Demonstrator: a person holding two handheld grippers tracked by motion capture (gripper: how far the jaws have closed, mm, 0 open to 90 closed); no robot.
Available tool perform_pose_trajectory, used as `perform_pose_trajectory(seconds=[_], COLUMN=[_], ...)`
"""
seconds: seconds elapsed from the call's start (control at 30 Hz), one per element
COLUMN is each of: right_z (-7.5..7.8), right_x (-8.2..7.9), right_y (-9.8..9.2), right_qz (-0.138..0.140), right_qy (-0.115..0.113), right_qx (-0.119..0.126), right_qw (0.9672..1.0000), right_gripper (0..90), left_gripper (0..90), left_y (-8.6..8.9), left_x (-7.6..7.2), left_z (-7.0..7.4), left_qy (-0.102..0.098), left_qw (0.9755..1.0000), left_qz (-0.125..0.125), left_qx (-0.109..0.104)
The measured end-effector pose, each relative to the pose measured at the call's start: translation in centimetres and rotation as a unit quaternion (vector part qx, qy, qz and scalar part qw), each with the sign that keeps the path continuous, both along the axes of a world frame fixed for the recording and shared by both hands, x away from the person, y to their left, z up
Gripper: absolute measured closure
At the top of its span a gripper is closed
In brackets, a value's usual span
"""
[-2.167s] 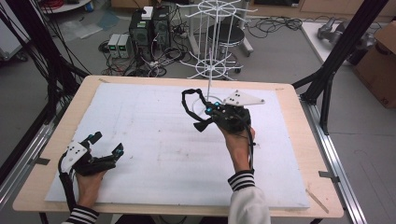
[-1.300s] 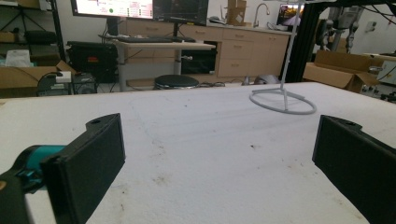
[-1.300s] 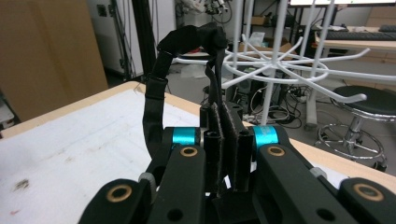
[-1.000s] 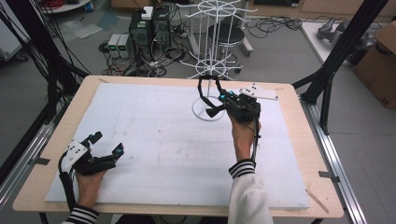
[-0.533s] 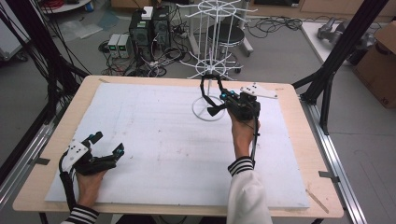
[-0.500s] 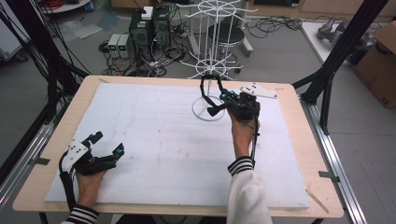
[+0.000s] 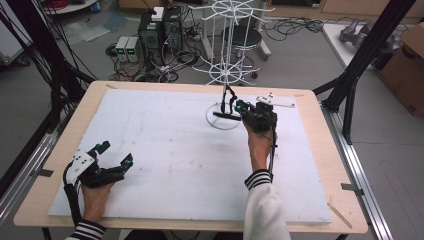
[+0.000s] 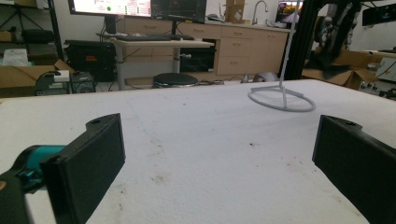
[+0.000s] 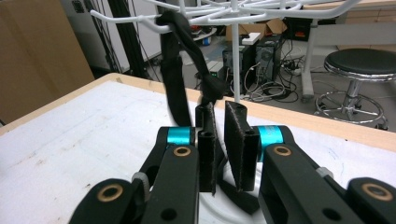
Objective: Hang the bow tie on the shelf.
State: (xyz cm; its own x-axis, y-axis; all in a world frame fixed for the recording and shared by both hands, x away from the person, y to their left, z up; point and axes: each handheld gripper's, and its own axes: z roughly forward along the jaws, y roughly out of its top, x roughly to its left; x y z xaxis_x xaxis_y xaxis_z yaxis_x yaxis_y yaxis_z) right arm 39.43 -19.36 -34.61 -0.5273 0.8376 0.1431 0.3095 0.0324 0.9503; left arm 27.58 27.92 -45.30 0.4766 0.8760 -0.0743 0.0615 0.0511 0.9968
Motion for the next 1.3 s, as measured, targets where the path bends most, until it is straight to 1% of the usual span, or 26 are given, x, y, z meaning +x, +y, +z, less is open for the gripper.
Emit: perform_pose_trajectory(seconds=[0.1,0.2,0.23,0.33,0.4,0.47,0.5,0.53,0.6,0.63,0.67,0.7,0.73,0.8,0.87,0.97,1.03,1.07,1.13,1.3], right_z=[0.0,0.0,0.0,0.2,0.4,0.5,0.5,0.6,0.9,1.1,1.3,1.5,1.6,1.6,1.2,0.0,-1.0,-1.5,-2.6,-5.4], right_x=[-0.1,-0.2,-0.3,-0.6,-0.8,-1.1,-1.2,-1.4,-2.1,-2.5,-3.0,-3.6,-4.2,-5.3,-6.5,-8.3,-9.3,-9.8,-10.6,-12.3], right_y=[0.1,0.1,0.1,0.1,0.2,0.3,0.3,0.3,0.0,-0.1,-0.2,-0.3,-0.5,-1.1,-1.8,-3.2,-4.2,-4.7,-5.5,-6.8], right_qz=[0.002,0.003,0.001,0.001,-0.001,0.002,-0.004,-0.008,0.006,0.007,0.007,0.003,0.0,0.002,0.0,-0.01,-0.017,-0.022,-0.03,-0.045], right_qy=[0.001,0.005,0.004,-0.002,-0.005,0.003,0.005,0.008,0.013,0.011,0.007,-0.004,-0.012,-0.026,-0.032,-0.035,-0.033,-0.035,-0.033,-0.038], right_qx=[-0.004,-0.006,-0.005,-0.01,-0.019,-0.015,-0.019,-0.019,-0.016,-0.017,-0.02,-0.021,-0.023,-0.023,-0.026,-0.03,-0.025,-0.019,-0.011,-0.004], right_qw=[1.0,1.0,1.0,1.0,0.9998,0.9999,0.9998,0.9998,0.9998,0.9998,0.9997,0.9998,0.9997,0.9994,0.9992,0.9989,0.999,0.999,0.999,0.9983], right_gripper=[80.1,74.7,71.3,53.9,36.6,23.8,15.6,10.7,10.5,8.5,4.1,1.0,1.0,1.0,1.0,1.0,1.1,1.1,1.1,1.1], left_gripper=[2.8,2.8,2.9,2.9,2.9,2.8,2.8,2.9,2.9,2.8,2.8,2.8,2.9,2.8,2.8,2.8,2.9,2.8,2.8,2.8], left_y=[0.0,0.0,0.0,0.0,0.0,0.0,0.0,-0.1,0.0,0.0,0.0,0.0,0.0,0.0,0.0,0.0,-0.1,-0.1,-0.1,-0.2], left_x=[0.0,0.0,0.0,-0.1,-0.1,-0.1,-0.1,-0.1,-0.1,-0.1,-0.1,-0.1,-0.1,-0.1,-0.1,-0.1,-0.1,-0.1,-0.1,-0.1], left_z=[0.0,0.0,0.0,0.0,0.0,0.0,0.0,0.0,0.0,0.0,0.0,0.0,0.0,0.0,0.0,0.0,0.0,0.0,0.0,0.0], left_qy=[-0.001,-0.001,-0.001,-0.002,-0.003,-0.004,-0.003,-0.003,-0.004,-0.004,-0.004,-0.004,-0.004,-0.005,-0.005,-0.005,-0.006,-0.005,-0.004,-0.006], left_qw=[1.0,1.0,1.0,1.0,1.0,1.0,1.0,1.0,1.0,1.0,1.0,1.0,1.0,1.0,1.0,1.0,1.0,1.0,1.0,0.9999], left_qz=[0.0,0.001,0.0,0.001,0.002,0.002,0.001,0.002,0.0,0.001,0.001,0.001,0.001,0.0,0.001,0.001,0.001,0.002,0.002,0.004], left_qx=[0.0,0.0,0.001,0.001,-0.001,0.002,0.003,0.003,0.003,0.003,0.003,0.002,0.002,0.002,0.002,0.003,0.004,0.005,0.007,0.008])
